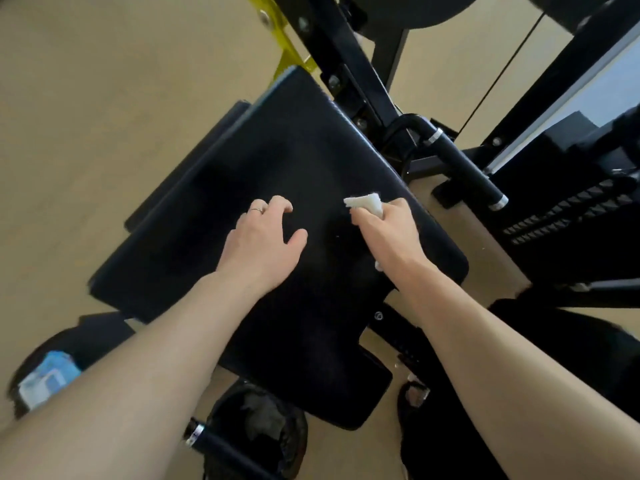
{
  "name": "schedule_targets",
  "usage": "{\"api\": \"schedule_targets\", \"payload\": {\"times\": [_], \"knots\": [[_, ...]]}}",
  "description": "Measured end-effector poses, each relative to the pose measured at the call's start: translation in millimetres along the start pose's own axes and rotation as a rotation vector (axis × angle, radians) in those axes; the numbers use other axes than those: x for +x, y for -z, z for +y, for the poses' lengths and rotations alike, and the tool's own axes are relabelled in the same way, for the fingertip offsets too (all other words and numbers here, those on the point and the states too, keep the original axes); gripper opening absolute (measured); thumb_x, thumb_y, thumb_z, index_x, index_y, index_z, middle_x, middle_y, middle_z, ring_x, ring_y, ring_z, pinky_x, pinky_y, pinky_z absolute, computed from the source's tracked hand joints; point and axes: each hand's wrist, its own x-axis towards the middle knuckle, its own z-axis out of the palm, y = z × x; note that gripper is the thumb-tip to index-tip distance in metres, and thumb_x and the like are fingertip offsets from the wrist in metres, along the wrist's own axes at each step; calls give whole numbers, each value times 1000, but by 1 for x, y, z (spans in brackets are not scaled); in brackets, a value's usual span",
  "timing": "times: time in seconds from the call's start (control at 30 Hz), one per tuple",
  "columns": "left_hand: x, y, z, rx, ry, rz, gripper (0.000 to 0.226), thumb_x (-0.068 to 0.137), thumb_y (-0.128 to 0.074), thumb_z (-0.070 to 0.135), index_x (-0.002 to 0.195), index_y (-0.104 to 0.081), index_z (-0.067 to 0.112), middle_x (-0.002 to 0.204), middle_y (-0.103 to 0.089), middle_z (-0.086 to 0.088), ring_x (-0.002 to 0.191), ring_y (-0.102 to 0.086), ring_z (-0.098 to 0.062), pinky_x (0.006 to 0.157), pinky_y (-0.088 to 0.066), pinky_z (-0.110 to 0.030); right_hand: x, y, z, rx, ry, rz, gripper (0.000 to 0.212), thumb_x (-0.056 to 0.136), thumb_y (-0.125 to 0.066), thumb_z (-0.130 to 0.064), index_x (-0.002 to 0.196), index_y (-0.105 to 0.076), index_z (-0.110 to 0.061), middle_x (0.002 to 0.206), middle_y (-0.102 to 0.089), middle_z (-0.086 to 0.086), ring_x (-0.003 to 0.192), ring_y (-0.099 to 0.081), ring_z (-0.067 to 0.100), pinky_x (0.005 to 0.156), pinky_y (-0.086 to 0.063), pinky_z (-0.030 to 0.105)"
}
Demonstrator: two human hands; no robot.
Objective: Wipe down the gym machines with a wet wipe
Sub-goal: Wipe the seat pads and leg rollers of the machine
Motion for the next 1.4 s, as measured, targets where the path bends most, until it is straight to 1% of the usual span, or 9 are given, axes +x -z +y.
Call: {"api": "schedule_targets", "payload": {"times": [0.13,0.23,0.33,0.63,0.8,0.93,1.1,1.3,1.4], "knots": [[-40,21,-46,-557,242,-17,40,96,-58,41,135,-50,34,115,-64,14,106,-62,-8,87,-48,-28,-47,-61,-23,234,-11,-233,5,82,-65,-17,81,-67,-22,81,-62,-1,74,-61,15,68,-53,35],[-68,32,-74,-905,382,-59,24,99,-56,35,122,-61,29,114,-70,7,104,-70,-10,99,-55,-40,-74,-97,-24,332,-65,-343,43,61,-67,-32,95,-67,-4,89,-66,7,87,-65,22,78,-57,39],[-95,39,-98,-1105,417,-159,26,101,-53,36,116,-68,23,111,-76,2,105,-72,-15,97,-55,-41,-109,-125,-23,436,-150,-490,24,70,-56,-24,60,-53,-3,71,-60,18,96,-66,22,103,-52,46],[-128,37,-146,-686,301,-34,10,99,-57,26,92,-63,21,95,-72,-3,93,-70,-22,85,-60,-49,-168,-172,-18,694,-366,-493,29,96,-61,-22,114,-69,-1,102,-69,16,95,-67,27,97,-53,46],[-118,31,-137,-467,100,65,14,101,-56,25,88,-56,19,87,-62,-1,80,-60,-18,63,-47,-27,-157,-156,-22,585,-319,-433,25,94,-70,-17,113,-70,-1,105,-75,15,94,-75,24,86,-61,36],[-103,19,-133,-158,28,-61,53,103,-47,45,152,-37,28,155,-39,1,138,-43,-20,104,-45,-37,-107,-126,-19,362,-316,-13,13,94,-63,-5,106,-67,-5,101,-71,18,101,-71,33,89,-60,44],[-97,3,-147,351,-84,-125,71,100,-49,52,160,-20,29,170,-3,3,156,-2,-19,119,-31,-42,-25,-75,-20,-88,17,653,28,105,-44,-20,119,-67,-15,111,-68,5,104,-63,23,80,-46,27],[-97,2,-152,348,-107,-136,80,97,-61,39,161,-15,30,170,5,6,156,7,-17,111,-44,-36,4,-133,8,-227,280,565,37,101,-44,-17,132,-64,-15,140,-58,-1,128,-52,19,98,-34,16],[-96,5,-154,334,-124,-119,81,94,-65,34,160,-19,31,169,2,6,155,4,-17,101,-51,-32,-9,-171,16,-321,480,408,44,105,-42,-17,146,-52,-3,157,-44,11,151,-32,25,122,-29,41]]}}
